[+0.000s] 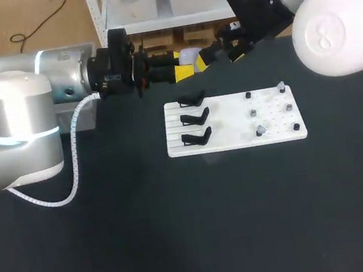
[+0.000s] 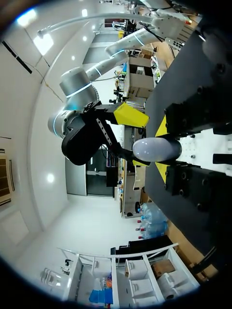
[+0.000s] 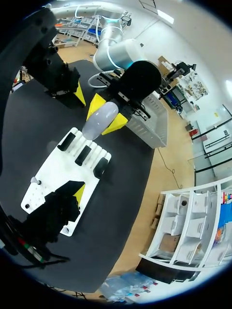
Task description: Pick up each earbud case from the left stands, insert the matching earbuds, close the lid, and place the case in the box.
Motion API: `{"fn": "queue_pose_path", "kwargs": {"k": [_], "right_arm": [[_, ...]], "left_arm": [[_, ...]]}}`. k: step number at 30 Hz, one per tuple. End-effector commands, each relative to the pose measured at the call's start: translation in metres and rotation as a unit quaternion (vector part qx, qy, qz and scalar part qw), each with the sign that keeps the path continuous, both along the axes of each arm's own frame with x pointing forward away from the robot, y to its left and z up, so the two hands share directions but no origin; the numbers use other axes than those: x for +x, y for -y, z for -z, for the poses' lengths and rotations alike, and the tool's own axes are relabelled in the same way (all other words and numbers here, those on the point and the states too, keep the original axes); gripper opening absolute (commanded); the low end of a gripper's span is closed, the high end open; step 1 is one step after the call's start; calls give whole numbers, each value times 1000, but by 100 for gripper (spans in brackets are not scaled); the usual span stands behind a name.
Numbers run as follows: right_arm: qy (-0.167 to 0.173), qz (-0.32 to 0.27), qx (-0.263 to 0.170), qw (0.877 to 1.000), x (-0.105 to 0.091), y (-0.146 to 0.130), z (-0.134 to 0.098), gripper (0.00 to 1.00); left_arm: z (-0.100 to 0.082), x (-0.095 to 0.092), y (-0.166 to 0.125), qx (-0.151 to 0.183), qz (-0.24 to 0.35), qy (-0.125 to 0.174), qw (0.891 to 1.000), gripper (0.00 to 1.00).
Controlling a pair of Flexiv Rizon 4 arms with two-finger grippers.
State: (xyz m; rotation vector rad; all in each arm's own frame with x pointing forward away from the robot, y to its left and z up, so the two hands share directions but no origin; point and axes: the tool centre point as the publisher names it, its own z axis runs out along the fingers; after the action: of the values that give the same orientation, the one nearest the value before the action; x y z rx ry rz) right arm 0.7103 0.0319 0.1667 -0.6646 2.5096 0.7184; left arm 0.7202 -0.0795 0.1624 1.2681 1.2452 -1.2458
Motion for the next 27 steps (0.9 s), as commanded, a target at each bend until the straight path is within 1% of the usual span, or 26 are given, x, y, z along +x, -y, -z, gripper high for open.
{"fn": "queue_pose_path", "kwargs": {"k": [1, 20, 27], "right_arm": [[1, 3, -4, 1000, 3, -1, 1, 100], [-1, 2, -11, 1000, 15, -5, 4, 100], [6, 8, -13, 1000, 21, -3, 1, 100]], "left_arm": [[1, 0, 0, -1, 0, 1, 1000, 0], [1, 0, 0, -1, 0, 1, 1000, 0], [1, 0, 0, -1, 0, 1, 1000, 0]]}}
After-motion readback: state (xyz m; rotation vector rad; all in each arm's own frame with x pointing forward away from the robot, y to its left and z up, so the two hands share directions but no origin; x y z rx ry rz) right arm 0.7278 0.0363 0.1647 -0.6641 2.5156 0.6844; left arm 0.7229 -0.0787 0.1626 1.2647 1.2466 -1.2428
